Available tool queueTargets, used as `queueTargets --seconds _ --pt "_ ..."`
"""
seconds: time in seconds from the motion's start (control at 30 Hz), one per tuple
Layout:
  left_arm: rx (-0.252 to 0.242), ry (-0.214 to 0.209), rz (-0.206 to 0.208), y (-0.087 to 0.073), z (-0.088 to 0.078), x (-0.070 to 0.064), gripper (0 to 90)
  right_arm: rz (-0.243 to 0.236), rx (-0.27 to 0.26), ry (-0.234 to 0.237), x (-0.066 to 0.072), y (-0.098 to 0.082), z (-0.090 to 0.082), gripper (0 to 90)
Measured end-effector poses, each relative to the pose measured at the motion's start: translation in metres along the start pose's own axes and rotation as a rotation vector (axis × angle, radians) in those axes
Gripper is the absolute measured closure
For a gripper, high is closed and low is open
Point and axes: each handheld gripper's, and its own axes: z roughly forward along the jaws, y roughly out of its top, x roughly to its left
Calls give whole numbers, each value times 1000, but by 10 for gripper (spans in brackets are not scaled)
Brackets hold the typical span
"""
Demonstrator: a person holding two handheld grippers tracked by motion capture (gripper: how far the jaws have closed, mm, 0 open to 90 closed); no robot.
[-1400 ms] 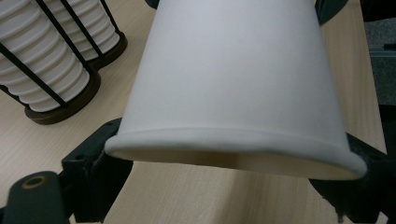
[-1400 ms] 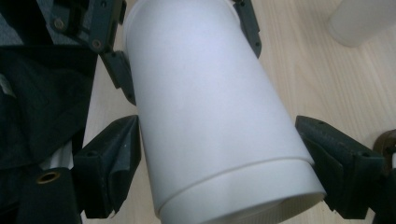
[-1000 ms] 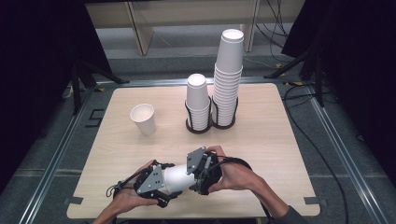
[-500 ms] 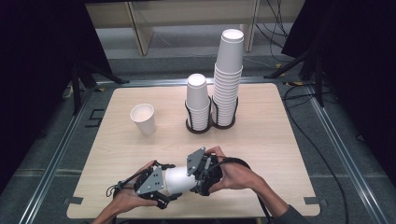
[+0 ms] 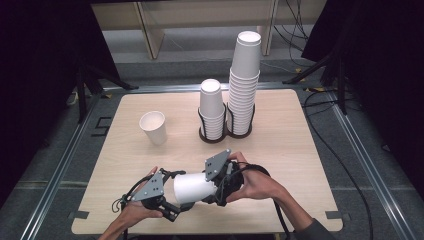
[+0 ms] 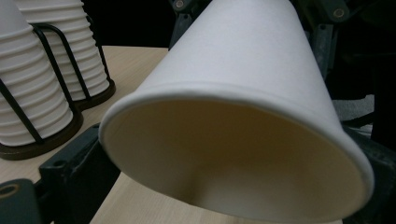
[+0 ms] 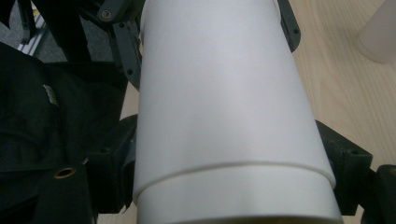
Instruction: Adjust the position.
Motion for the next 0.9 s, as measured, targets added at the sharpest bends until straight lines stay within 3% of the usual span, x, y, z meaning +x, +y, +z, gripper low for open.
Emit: queueTargets --seconds 0.27,0.37,0.4,0.53,0.57,0.77,0.9 --pt "-5 13 -11 1 -2 0 35 32 -45 26 -4 -4 0 224" --pt "-38 -1 -22 1 -1 1 37 34 -58 27 -5 -6 0 224" --pt "-13 6 -12 2 -4 2 38 23 -58 25 -7 -6 0 224" --pt "-39 -5 -8 2 -3 2 51 71 -68 45 -5 -8 -1 225" --pt "-13 2 8 4 -5 2 56 46 -82 53 -7 -9 0 226" --pt "2 -5 54 8 -7 1 86 43 -98 72 -10 -13 1 229" --pt "30 0 68 8 -4 0 96 5 -62 45 -11 -14 3 221"
